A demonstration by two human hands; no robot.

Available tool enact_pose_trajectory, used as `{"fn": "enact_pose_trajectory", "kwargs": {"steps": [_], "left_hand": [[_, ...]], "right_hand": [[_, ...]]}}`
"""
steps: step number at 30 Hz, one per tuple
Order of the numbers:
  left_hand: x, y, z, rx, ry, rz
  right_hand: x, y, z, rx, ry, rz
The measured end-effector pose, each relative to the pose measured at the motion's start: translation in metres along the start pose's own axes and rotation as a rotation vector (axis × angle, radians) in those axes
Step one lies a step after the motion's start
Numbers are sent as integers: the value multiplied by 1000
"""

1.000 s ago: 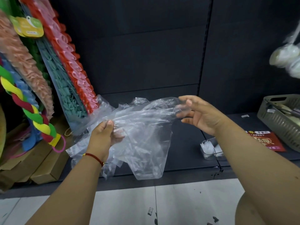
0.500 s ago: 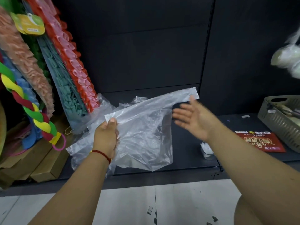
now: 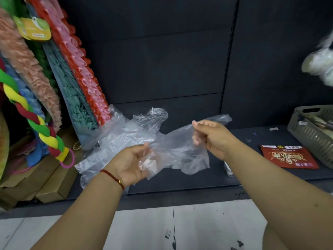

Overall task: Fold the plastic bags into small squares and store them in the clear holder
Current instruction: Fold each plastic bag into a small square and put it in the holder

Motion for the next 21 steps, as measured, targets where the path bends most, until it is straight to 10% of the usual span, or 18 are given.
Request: {"fn": "enact_pose_trajectory", "kwargs": {"steps": [7,21], "left_hand": [[8,8,-12,-209,-3,-144],[70,2,-46,-255,424,-478]], "right_hand": [[-31,-8,-32,-240,53,363],[-5,-8,-24,-260,-427,355]]}}
Point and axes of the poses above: each hand's wrist, its own y-axis towards the middle knuckle, its own x-axis out of the back of the hand, z = x × y, the point moved 9 cm from there along y, towards the middle knuckle, and after that the axes turned 12 degrees about z, right-handed, at the moved point
